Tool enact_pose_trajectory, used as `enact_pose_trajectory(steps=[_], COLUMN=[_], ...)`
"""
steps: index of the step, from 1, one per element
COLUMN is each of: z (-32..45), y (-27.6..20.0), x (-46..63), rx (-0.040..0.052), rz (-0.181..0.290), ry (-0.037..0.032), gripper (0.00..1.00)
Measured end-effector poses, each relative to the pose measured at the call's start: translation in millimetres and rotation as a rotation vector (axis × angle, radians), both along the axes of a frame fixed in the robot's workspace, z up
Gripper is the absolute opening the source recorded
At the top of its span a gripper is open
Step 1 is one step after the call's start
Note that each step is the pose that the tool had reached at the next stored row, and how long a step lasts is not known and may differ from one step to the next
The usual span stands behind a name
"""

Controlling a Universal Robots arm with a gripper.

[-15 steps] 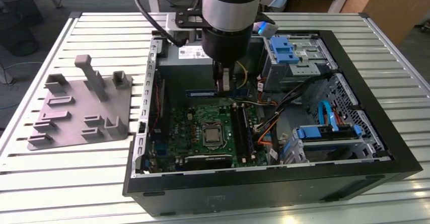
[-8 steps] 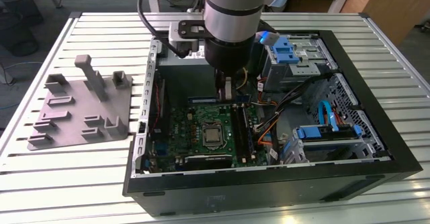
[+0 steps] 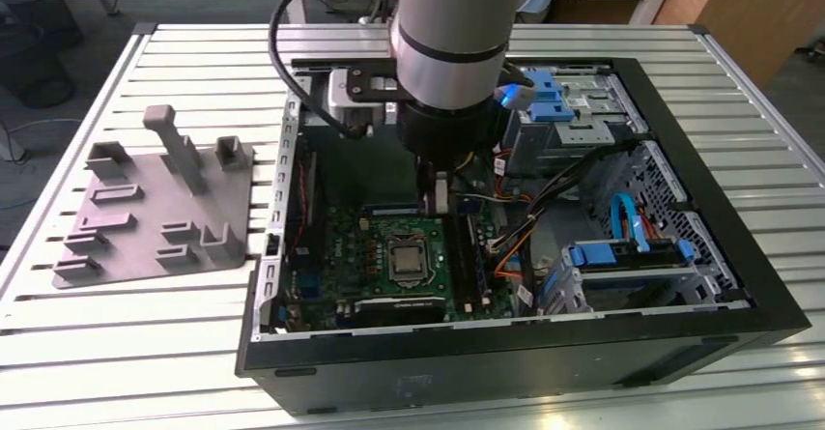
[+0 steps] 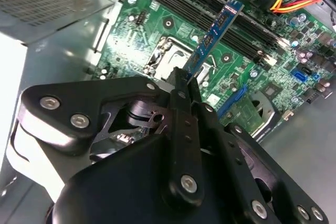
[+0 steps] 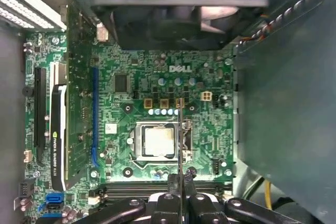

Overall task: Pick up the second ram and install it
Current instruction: 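Pick up the second ram and move it above second insertion slot, then insert the second ram into the second slot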

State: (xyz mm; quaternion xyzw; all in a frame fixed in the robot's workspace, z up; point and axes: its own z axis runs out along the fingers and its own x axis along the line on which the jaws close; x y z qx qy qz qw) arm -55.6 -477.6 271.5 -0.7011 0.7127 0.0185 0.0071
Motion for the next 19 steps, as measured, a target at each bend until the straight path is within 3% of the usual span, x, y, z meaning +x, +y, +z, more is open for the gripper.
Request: enact_pose_trajectory(steps=[4,19], z=[-6.7,-6.9], y=[-2.2,-2.2], x=[8.0,9.3], rx=[0.0001,0.0001], rz=[0.0,0.0], ry=[-0.0002,-0.0001], gripper=[0.14,0.14])
